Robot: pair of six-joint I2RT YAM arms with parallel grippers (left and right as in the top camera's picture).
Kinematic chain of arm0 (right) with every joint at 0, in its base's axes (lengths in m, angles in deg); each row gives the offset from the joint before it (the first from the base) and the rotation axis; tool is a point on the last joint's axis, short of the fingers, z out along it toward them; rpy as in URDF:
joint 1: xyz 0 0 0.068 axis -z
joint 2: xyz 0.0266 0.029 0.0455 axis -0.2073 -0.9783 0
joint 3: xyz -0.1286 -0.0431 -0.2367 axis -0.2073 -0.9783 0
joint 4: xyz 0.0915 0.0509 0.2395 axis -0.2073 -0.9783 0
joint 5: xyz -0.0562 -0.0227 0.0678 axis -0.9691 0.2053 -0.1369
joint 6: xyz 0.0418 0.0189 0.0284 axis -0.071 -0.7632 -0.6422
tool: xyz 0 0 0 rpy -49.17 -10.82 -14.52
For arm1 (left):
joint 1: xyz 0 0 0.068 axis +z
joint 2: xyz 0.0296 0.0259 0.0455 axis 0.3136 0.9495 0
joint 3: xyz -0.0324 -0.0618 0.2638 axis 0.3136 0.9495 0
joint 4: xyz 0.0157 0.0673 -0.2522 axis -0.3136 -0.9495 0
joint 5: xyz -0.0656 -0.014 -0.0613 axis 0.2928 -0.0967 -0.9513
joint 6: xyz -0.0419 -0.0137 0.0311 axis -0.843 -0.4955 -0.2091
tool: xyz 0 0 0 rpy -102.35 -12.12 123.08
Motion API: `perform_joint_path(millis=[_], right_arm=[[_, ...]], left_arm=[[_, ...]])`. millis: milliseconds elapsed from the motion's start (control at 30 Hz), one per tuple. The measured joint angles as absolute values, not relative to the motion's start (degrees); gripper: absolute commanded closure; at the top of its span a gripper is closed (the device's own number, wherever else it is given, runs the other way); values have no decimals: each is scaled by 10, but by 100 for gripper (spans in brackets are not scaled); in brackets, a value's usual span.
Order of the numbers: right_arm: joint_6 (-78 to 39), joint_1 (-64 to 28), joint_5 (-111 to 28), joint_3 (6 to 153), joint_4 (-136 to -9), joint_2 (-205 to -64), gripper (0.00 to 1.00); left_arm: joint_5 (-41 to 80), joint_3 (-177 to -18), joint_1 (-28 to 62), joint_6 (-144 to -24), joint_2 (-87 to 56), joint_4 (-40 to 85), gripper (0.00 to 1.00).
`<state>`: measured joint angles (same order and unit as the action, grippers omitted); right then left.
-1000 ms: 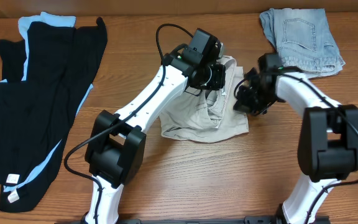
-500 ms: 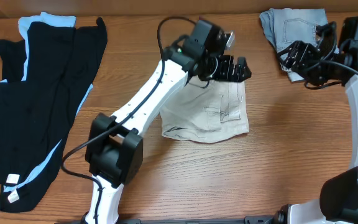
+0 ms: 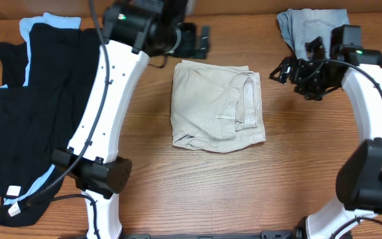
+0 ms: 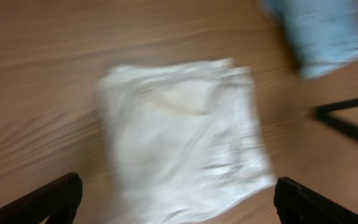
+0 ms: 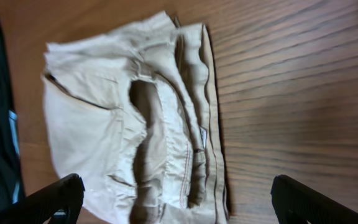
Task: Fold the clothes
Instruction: 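Grasp the folded shorts with the right gripper and lift them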
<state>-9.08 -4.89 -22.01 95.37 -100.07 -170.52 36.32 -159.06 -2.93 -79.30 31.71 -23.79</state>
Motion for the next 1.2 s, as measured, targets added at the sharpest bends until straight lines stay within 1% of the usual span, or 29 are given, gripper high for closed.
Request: perform_joint_path(millis=[67,200,433,600,700,933,1000,1067,1133,1200], right_arm=[[-83,-60,-221,954,-993,-1726,0],[-73,-80,-222,954,-979,-1769,0],[-64,-106,-223,953,-961,-1853,0],[-62,-104,-204,955,-955,-1875,0],[-60,-104,-172,957,-955,-1883,0],[-49,-117,-26,966,-941,-1923,1],[-47,-136,29,966,-930,-1937,6],[-51,-159,65,966,-913,-1949,20],[-56,-183,88,963,-893,-1960,43],[-66,-208,99,960,-873,-1971,71]], left_arm=[[405,-1589,-19,-785,318,-262,0],[443,-1589,-5,-774,318,-279,0],[467,-1589,21,-772,318,-288,0],[471,-1589,28,-772,318,-292,0],[471,-1589,28,-772,318,-293,0],[472,-1589,28,-771,318,-301,0],[472,-1589,28,-771,318,-302,0],[471,-1589,28,-771,318,-302,0],[472,-1589,28,-771,318,-302,0],[472,-1589,28,-771,318,-302,0]])
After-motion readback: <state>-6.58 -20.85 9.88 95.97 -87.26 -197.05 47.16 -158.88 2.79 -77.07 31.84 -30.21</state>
